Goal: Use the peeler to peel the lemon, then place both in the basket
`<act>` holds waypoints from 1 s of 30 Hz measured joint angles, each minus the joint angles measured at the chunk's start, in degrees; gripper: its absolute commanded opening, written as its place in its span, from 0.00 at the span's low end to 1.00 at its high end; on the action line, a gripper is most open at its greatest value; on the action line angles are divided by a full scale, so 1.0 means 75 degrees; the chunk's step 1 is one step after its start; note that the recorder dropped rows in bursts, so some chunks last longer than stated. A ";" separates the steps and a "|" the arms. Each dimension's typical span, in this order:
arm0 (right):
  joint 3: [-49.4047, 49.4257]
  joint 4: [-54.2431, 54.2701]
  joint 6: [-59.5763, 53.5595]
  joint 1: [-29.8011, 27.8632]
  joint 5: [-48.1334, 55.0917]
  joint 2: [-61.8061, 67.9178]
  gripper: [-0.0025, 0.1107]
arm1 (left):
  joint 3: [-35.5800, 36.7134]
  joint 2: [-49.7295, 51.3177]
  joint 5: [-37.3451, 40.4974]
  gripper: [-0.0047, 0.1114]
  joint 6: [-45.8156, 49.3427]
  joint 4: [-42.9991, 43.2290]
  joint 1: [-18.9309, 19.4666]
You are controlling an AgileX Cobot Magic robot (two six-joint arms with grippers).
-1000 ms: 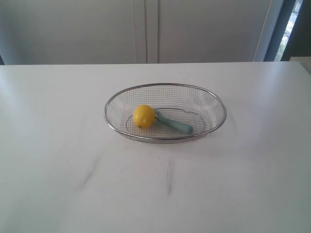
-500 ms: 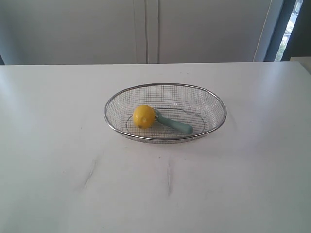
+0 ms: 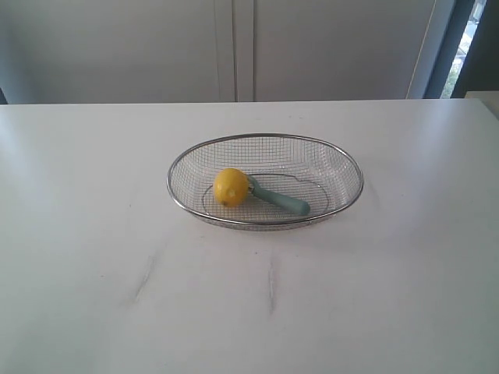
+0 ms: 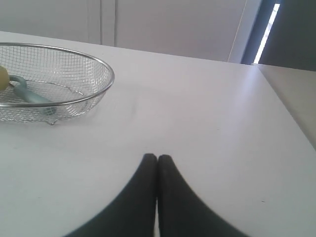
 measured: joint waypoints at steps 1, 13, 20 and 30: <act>0.0000 -0.0054 0.0000 0.0000 0.0000 0.0000 0.02 | 0.0000 0.0000 0.0000 0.04 0.0000 0.0000 0.0000; 0.0007 -0.1245 0.2707 0.0093 -0.0299 0.0000 0.02 | 0.0000 0.0000 -0.0013 0.04 0.0000 0.0000 0.0000; 0.0007 -0.1594 0.3247 0.0264 0.0025 0.0000 0.02 | 0.0000 0.0000 -0.0013 0.04 0.0000 0.0000 0.0000; 0.0007 -0.1608 0.1694 0.0264 0.0130 0.0000 0.02 | 0.0000 0.0000 -0.0030 0.04 0.0000 0.0000 0.0000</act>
